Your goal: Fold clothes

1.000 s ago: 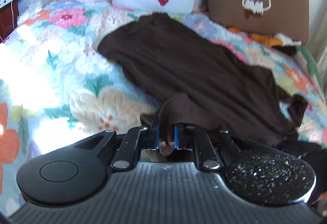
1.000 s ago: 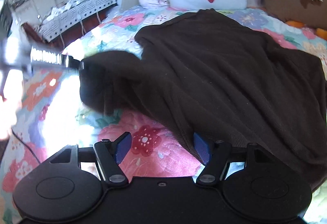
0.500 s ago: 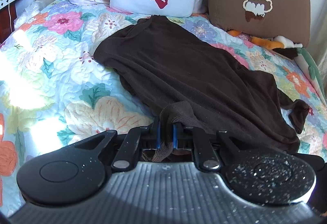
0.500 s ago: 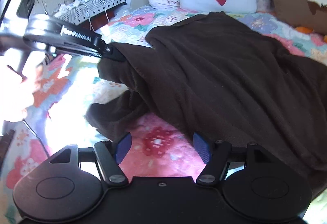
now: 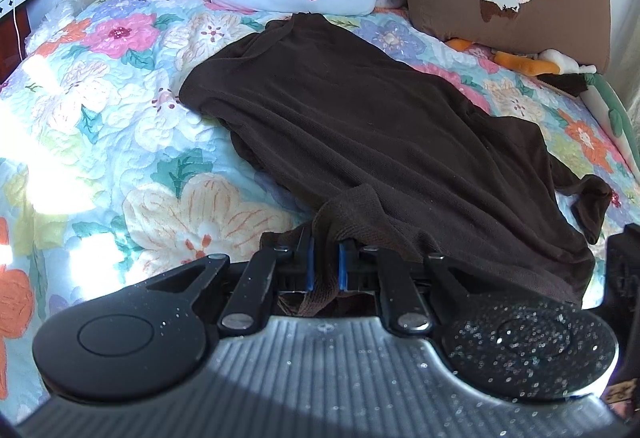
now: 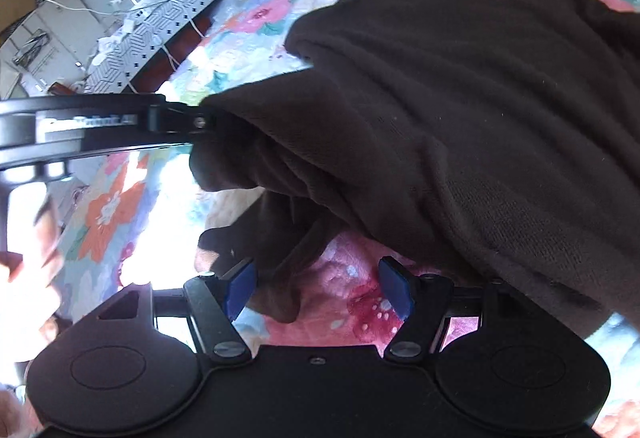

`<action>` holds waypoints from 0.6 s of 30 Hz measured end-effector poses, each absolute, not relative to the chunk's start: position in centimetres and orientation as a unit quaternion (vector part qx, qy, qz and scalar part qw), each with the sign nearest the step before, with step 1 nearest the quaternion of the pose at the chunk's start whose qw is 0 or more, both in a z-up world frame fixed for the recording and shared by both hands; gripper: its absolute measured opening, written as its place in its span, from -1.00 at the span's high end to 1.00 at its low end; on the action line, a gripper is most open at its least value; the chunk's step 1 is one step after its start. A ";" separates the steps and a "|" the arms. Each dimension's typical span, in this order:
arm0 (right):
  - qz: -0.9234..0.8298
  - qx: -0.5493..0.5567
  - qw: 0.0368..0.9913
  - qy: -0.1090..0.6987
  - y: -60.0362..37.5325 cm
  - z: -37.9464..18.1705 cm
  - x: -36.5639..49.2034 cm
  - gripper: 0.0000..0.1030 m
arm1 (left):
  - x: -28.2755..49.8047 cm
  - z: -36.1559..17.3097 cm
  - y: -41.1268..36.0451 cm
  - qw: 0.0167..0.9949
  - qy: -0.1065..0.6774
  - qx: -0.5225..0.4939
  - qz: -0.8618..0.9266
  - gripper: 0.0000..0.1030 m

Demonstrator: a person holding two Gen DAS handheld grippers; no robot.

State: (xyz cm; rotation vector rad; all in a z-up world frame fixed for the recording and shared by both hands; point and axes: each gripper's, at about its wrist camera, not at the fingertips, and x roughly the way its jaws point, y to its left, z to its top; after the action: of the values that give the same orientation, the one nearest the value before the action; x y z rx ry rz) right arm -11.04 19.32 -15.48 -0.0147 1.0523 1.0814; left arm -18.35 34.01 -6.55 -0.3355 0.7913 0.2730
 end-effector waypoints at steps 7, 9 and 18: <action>0.512 0.024 0.714 0.478 18.4 -15.0 -11.2 0.85 | -18.7 -6.3 34.4 0.897 0.390 -0.161 0.131 0.78; 0.525 0.034 0.714 0.463 17.3 -13.7 -11.6 0.85 | -19.1 -6.2 34.6 0.896 0.392 -0.163 0.133 0.75; 0.565 0.098 0.705 0.416 12.5 -8.2 -12.5 0.85 | -21.5 -6.5 34.9 0.882 0.412 -0.190 0.132 0.36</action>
State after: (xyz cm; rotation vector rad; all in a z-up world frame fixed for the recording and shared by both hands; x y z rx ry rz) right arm -12.50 12.48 -8.22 0.2188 0.9257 1.2562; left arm -21.50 34.92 -6.53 -0.3949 0.8578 0.2741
